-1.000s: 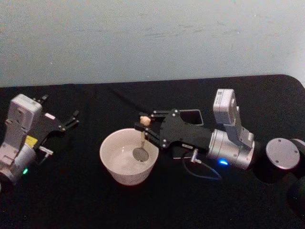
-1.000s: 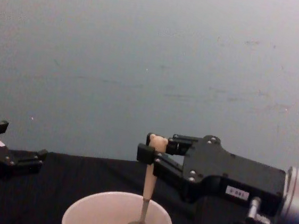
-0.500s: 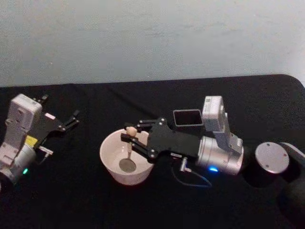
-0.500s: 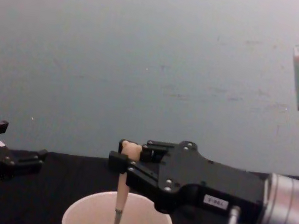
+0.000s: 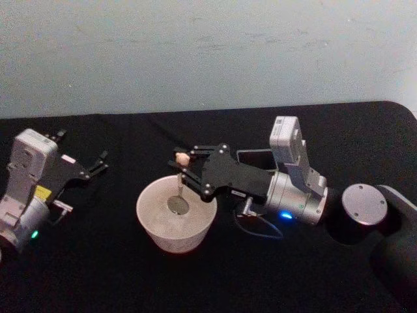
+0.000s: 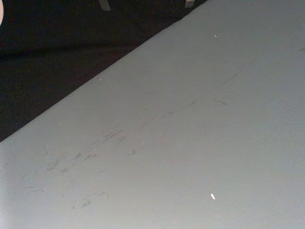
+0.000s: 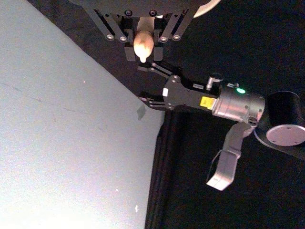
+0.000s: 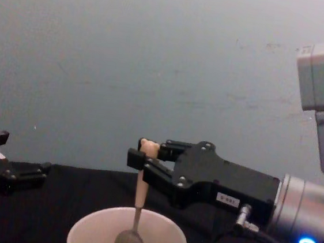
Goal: Pick up the stirring spoon with one hand, stir inside the cup, then place it back in its original position.
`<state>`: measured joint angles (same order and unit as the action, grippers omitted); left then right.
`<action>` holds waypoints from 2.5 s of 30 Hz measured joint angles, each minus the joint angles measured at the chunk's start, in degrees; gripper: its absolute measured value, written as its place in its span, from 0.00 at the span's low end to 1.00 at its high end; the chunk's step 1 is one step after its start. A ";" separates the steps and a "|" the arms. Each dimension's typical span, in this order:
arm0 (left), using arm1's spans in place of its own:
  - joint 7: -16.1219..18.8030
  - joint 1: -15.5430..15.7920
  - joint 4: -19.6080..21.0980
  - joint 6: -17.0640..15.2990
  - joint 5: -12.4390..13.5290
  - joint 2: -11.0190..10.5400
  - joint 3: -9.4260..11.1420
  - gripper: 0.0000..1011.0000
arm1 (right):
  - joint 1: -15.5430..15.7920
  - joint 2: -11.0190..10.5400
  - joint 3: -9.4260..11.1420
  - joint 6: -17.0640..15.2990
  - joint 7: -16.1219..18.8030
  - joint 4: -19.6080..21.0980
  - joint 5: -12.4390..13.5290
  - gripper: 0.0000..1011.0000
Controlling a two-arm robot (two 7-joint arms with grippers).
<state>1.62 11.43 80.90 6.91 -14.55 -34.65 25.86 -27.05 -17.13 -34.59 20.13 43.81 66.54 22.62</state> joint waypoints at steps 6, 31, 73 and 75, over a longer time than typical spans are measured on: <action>0.00 0.00 0.00 0.00 0.00 0.00 0.00 0.99 | 0.49 -0.84 0.72 -0.05 -0.24 0.42 -0.28 0.21; 0.00 0.00 0.00 0.00 0.00 0.00 0.00 0.99 | 4.33 -4.32 -0.05 -2.10 2.64 7.06 1.57 0.21; 0.00 0.00 0.00 0.00 0.00 0.00 0.00 0.99 | 3.91 -3.87 2.00 -1.57 0.01 5.83 0.94 0.21; 0.00 0.00 0.00 0.00 0.00 0.00 0.00 0.99 | 4.26 -4.14 1.93 -1.69 0.32 6.39 1.13 0.21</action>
<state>1.62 11.43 80.90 6.91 -14.55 -34.65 25.86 -22.79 -21.27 -32.66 18.43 44.13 72.93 23.75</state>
